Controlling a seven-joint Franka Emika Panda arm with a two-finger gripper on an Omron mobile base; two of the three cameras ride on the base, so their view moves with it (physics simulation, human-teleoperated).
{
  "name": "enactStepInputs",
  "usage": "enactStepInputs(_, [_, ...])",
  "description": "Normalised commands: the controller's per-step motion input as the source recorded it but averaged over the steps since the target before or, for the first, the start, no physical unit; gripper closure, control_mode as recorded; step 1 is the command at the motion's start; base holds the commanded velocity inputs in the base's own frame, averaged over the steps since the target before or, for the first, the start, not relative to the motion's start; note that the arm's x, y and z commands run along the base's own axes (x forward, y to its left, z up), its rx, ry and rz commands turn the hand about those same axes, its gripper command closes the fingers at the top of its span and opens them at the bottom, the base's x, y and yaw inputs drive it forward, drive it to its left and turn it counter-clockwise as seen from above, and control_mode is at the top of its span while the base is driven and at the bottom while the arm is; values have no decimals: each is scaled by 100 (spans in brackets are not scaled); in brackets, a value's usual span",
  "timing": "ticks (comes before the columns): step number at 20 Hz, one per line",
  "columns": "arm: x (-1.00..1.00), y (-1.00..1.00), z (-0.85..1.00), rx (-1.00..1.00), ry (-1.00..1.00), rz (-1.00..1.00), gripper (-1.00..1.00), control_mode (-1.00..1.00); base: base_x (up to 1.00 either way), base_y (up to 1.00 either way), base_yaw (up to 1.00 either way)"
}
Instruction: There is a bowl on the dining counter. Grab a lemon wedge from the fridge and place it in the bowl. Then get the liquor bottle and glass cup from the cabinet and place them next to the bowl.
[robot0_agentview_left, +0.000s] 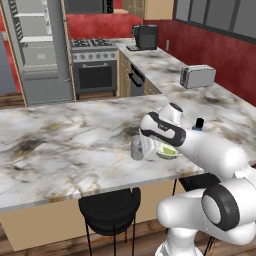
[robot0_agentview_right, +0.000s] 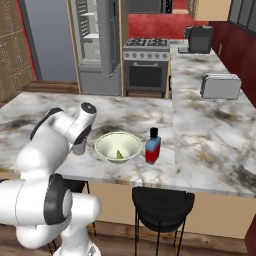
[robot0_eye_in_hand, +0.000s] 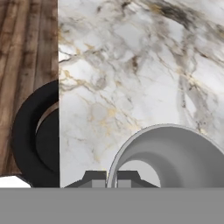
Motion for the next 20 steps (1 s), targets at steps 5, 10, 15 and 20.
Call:
enactStepInputs(5, [20,4,-15,0,7,-3,100,-100,0,0,0])
enactStepInputs(10, [15,11,-14,0,0,0,100,-100,0,0,0])
enactStepInputs(15, [9,12,-19,-3,0,0,100,-100,0,0,0])
enactStepInputs(20, [14,10,-19,-3,0,0,100,-100,0,0,0])
